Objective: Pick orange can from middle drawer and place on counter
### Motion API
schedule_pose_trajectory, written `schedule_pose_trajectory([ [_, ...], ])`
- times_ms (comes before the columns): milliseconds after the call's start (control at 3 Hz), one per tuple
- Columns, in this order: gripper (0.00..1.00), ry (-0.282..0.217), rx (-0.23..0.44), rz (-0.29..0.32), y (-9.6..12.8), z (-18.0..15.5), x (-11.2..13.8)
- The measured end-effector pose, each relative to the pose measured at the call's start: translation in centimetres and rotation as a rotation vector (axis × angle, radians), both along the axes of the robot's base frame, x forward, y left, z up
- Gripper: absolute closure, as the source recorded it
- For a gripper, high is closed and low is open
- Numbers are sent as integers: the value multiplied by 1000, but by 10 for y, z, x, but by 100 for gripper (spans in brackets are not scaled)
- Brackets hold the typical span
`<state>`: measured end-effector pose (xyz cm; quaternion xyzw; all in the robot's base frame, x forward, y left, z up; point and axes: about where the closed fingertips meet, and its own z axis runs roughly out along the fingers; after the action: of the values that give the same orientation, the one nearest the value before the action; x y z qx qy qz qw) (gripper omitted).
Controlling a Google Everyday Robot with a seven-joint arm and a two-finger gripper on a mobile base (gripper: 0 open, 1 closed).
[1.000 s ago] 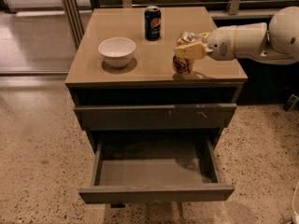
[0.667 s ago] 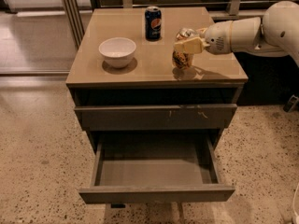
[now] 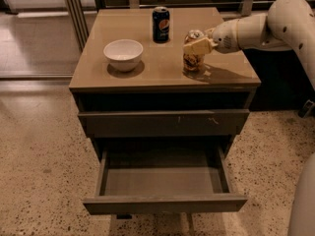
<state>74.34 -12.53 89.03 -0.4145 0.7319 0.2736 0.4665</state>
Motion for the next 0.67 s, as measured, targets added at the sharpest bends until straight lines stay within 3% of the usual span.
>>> schedule_pose_trajectory([
  [333, 100, 14, -1, -3, 2, -12, 5],
  [667, 81, 14, -1, -3, 2, -12, 5],
])
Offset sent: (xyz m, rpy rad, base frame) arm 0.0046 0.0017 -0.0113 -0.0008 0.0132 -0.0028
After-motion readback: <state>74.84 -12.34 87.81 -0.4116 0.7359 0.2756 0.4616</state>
